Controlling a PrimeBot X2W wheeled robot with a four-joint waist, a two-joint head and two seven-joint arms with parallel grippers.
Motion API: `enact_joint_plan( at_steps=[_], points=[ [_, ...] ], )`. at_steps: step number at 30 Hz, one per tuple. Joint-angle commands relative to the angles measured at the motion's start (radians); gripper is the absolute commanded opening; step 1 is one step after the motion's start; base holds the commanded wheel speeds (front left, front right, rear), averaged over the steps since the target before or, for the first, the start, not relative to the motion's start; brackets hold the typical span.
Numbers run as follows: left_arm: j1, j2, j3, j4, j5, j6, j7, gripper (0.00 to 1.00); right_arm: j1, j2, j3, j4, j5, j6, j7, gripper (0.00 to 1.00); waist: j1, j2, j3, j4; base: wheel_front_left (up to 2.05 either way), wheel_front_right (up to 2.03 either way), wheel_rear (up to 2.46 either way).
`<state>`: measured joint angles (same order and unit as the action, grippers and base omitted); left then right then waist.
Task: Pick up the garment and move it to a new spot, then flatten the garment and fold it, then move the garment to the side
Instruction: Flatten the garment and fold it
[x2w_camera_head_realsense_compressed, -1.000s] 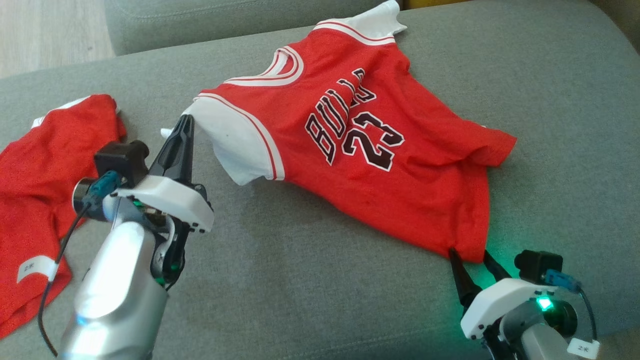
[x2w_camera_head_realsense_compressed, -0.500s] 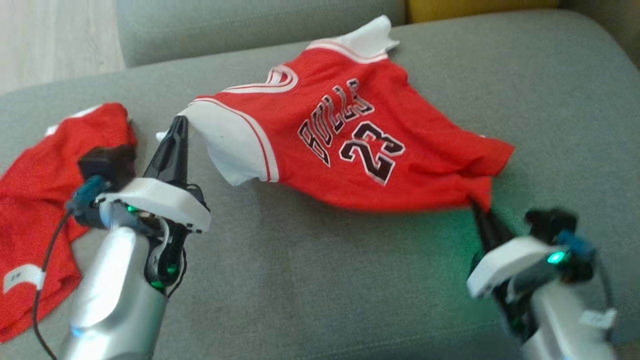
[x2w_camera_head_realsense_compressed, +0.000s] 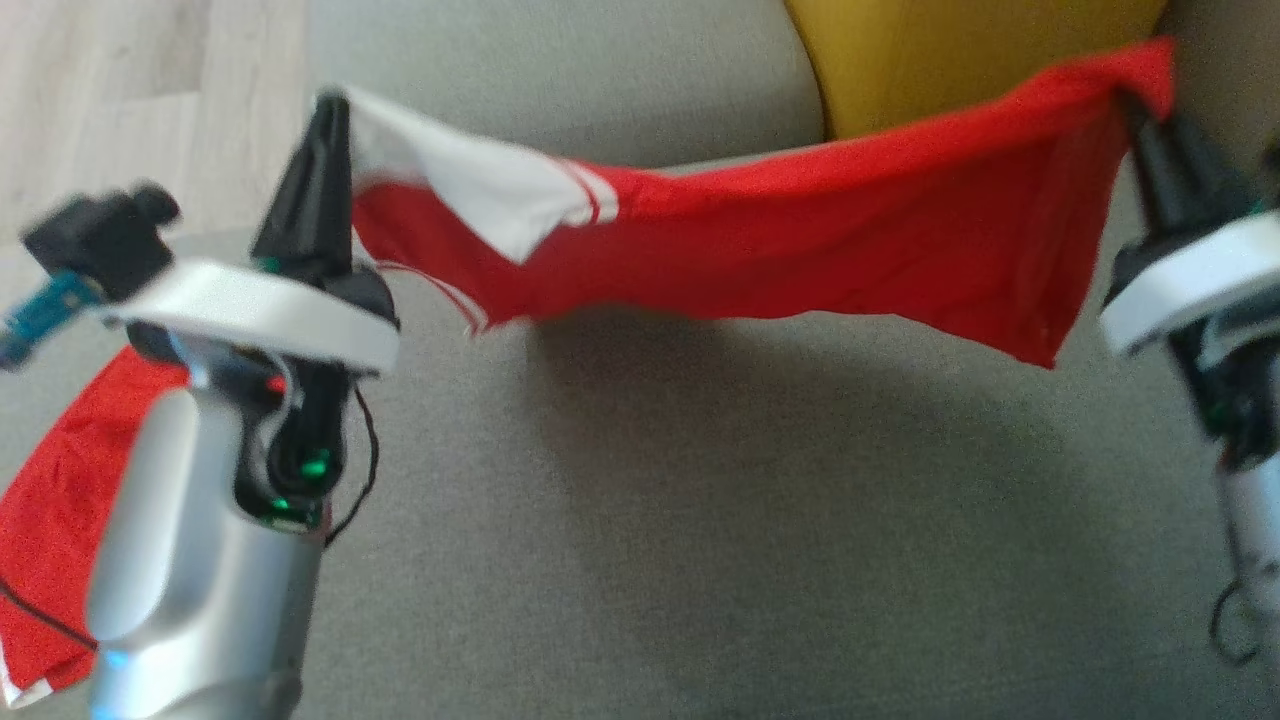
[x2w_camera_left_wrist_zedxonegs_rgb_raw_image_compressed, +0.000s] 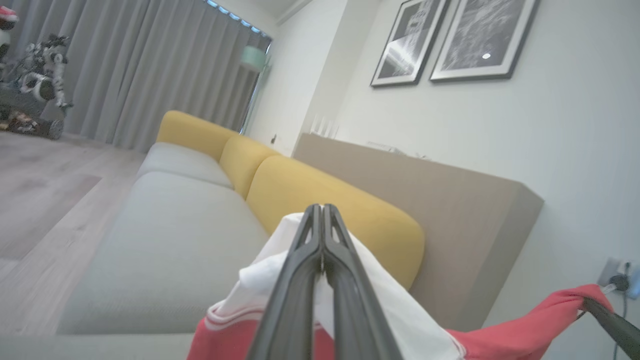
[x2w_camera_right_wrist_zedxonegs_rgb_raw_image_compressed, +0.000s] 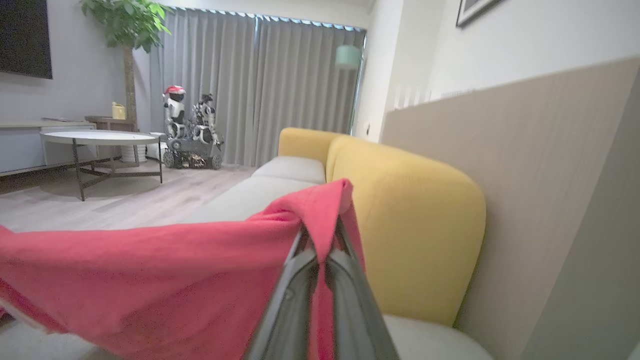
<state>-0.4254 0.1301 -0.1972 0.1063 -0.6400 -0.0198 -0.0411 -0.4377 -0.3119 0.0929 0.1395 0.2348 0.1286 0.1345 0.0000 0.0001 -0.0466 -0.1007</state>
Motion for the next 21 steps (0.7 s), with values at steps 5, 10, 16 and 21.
enact_joint_plan(
  at_steps=[5, 10, 16, 21],
  points=[
    [-0.089, 0.020, 0.065, -0.220, -0.053, 0.060, 0.110, 0.00, -0.121, -0.084, 0.025, -0.116, 0.010, 0.002, 0.069, 0.00, 0.0000, -0.0001, -0.045, 0.014, 0.00, 0.00, 0.00],
    [-0.089, 0.027, 0.104, -0.376, -0.105, 0.136, 0.214, 0.00, -0.136, -0.105, 0.011, -0.218, 0.029, 0.002, 0.164, 0.00, 0.0000, -0.0001, -0.045, 0.016, 0.00, 0.00, 0.00],
    [-0.158, 0.058, 0.113, -0.422, -0.105, 0.182, 0.297, 0.00, -0.180, -0.112, 0.008, -0.264, 0.043, 0.002, 0.239, 0.00, 0.0000, -0.0001, 0.024, 0.013, 0.00, 0.00, 0.00],
    [-0.338, 0.062, 0.113, -0.296, -0.118, 0.182, 0.333, 0.00, -0.341, -0.113, 0.065, -0.168, 0.064, 0.002, 0.258, 0.00, 0.0000, -0.0001, 0.159, 0.008, 0.00, 0.00, 0.00]
  ],
)
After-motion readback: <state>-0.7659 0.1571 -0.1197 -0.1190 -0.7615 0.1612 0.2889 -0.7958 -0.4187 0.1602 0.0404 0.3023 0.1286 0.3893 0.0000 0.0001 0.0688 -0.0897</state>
